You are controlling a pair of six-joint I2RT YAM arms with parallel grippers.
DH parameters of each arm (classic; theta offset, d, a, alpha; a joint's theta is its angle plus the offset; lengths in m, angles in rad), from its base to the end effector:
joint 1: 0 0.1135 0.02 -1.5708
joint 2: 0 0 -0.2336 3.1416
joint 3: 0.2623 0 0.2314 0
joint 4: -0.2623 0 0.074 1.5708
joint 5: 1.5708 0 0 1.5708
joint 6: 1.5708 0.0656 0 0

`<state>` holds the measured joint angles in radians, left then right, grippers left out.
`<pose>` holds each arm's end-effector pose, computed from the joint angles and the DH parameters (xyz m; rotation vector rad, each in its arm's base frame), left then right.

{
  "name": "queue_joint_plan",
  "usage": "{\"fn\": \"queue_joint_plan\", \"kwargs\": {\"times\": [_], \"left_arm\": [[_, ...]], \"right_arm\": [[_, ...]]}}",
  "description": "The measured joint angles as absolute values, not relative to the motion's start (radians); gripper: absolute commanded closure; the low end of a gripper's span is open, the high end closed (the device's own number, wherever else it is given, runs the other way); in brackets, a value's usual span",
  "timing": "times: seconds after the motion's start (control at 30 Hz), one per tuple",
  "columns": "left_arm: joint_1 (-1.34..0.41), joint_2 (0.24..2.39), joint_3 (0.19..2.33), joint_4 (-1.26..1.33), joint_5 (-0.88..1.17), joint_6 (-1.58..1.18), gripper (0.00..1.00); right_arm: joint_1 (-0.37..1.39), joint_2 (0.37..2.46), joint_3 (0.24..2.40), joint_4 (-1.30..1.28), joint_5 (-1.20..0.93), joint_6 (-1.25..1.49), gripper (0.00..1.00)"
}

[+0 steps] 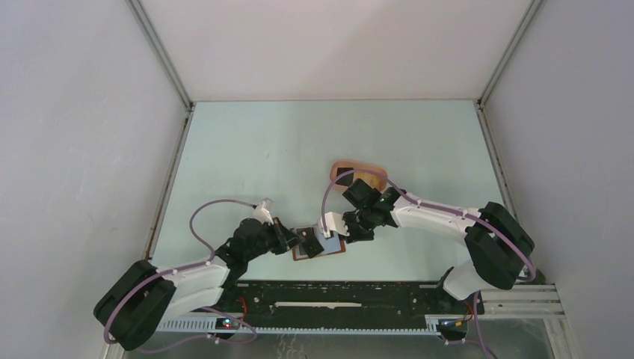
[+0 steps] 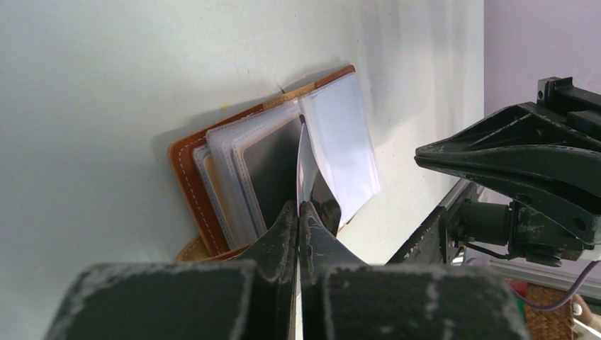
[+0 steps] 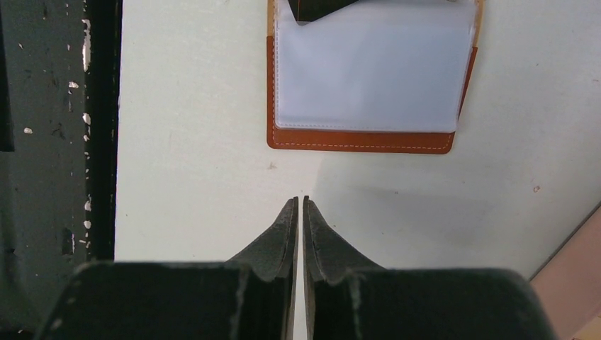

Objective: Put the credit cards into the card holder
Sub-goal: Insert the credit card into the card holder.

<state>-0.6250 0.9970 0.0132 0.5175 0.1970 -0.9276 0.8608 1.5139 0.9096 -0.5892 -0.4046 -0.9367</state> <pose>0.1470 -0.1219 0.0947 -0.2022 2.2285 -1.1218 0.1591 0.2248 0.1443 -2.1809 1.5999 0.5344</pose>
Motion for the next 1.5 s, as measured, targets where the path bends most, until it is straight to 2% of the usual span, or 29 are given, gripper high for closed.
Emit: {"fn": "queue_joint_plan", "kwargs": {"times": [0.73,1.5], "left_arm": [[-0.625,1.182,0.069,0.616,0.264,-0.927,1.0],[-0.612,1.263,0.207,0.444,0.321,-0.923,1.0]], "right_arm": [[0.867,1.523,0.91,-0.585,-0.401,-0.933,0.89],[0.874,1.523,0.91,-0.584,-0.401,-0.933,0.89]]}}
